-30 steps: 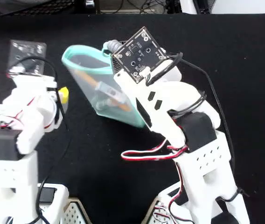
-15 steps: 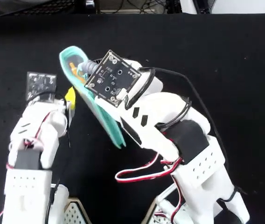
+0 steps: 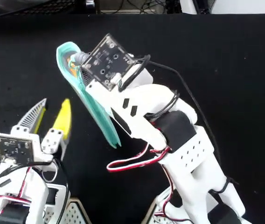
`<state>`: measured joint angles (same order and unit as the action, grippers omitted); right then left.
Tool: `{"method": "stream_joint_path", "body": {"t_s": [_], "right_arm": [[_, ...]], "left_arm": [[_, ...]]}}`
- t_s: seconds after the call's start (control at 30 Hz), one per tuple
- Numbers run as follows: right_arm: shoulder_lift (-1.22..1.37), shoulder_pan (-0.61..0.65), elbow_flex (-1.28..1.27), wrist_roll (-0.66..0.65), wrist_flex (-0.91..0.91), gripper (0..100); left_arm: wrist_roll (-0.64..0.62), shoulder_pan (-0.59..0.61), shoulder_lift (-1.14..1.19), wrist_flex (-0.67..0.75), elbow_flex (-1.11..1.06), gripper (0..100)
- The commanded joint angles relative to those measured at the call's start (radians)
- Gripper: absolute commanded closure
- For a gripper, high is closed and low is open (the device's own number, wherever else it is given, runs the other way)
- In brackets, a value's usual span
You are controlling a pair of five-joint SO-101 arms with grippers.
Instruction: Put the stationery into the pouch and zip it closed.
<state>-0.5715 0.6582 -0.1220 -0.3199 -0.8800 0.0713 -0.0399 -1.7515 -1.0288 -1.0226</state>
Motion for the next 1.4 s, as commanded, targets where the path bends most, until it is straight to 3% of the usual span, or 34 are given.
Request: {"method": "stream_joint_path", "body": {"t_s": [0.0,0.3,0.6,0.9,1.17,1.37], "right_arm": [[0.005,0.005,0.028,0.031,0.040,98.5],[0.001,-0.040,-0.101,0.032,0.222,98.5],[-0.079,0.000,-0.113,0.032,0.146,98.5],[-0.162,-0.031,-0.113,0.026,0.071,98.5],[-0.160,-0.032,-0.111,0.025,0.043,98.5],[-0.159,-0.032,-0.113,0.025,0.051,98.5]], "left_arm": [[-0.014,-0.064,-0.012,-0.009,0.018,71],[-0.014,-0.153,-0.014,-0.011,0.016,73],[-0.015,-0.151,-0.006,0.135,-0.102,73],[-0.015,0.001,-0.005,0.292,-0.223,73],[-0.015,0.036,-0.014,0.270,-0.213,73],[-0.072,0.033,-0.011,0.046,0.018,73]]}}
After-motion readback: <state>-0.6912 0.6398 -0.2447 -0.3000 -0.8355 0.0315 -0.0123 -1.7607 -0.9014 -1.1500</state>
